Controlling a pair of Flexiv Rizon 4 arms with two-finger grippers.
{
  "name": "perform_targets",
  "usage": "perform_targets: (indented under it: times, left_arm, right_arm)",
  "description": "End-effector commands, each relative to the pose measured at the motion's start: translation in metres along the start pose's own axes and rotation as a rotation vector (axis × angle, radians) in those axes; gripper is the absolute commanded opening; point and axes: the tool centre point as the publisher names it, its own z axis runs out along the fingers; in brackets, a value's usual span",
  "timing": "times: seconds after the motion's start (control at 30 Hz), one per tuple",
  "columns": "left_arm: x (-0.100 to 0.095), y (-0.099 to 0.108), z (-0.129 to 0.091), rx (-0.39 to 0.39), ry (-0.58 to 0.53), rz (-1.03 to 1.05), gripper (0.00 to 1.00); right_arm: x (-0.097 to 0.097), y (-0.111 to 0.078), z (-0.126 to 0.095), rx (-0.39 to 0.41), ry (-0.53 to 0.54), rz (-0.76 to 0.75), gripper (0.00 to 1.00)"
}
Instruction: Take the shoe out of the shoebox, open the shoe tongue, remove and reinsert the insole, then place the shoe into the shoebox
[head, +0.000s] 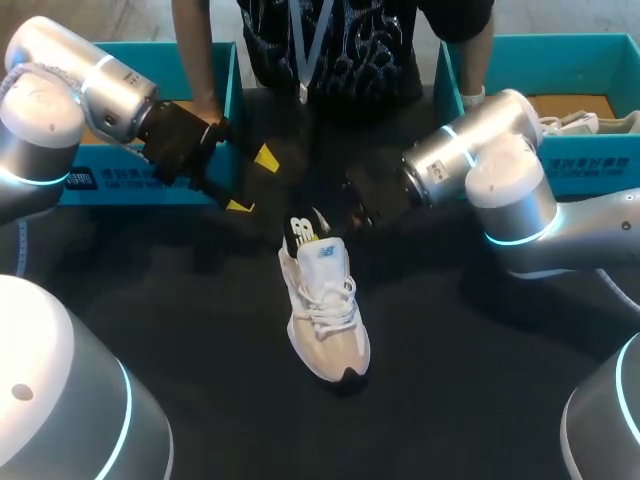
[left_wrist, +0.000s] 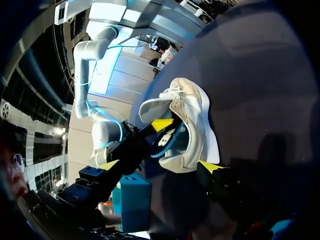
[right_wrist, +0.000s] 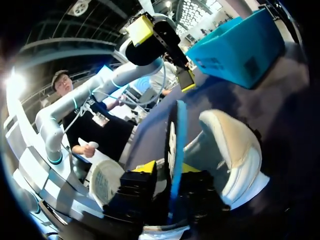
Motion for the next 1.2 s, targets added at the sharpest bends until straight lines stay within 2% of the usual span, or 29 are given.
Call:
perform_targets:
  times: [0.03,0.23,0.33,0.4,0.5,0.53,1.13,1.2]
  left_arm:
    - [0.000,0.001,0.001,0.000,0.002,0.001,1.00]
    - [-0.002,0.002,-0.001,0.001,0.007,0.004,1.00]
    - [-0.003,0.002,-0.001,0.003,0.009,0.005,1.00]
    - [-0.003,0.002,-0.001,0.003,0.009,0.006,1.00]
    - [-0.004,0.003,0.000,0.003,0.010,0.007,1.00]
    - [-0.004,0.003,0.000,0.003,0.010,0.008,1.00]
    - [-0.003,0.002,0.002,-0.006,0.004,0.001,1.00]
    - [-0.002,0.001,0.004,-0.004,0.004,0.000,1.00]
  right_arm:
    - [0.004,0.005,-0.005,0.005,-0.014,-0.007,0.42]
    - [-0.001,0.013,-0.007,0.003,-0.018,-0.024,0.42]
    - [-0.005,0.016,-0.005,0.007,-0.013,-0.030,0.37]
    - [-0.008,0.016,-0.004,0.010,-0.009,-0.031,0.29]
    - [-0.012,0.014,-0.005,0.013,-0.002,-0.028,0.05]
    - [-0.013,0.013,-0.004,0.015,0.002,-0.025,0.00]
    - [-0.005,-0.021,0.006,0.030,0.024,0.049,0.00]
    - [-0.004,-0.024,0.008,0.053,0.029,0.062,0.00]
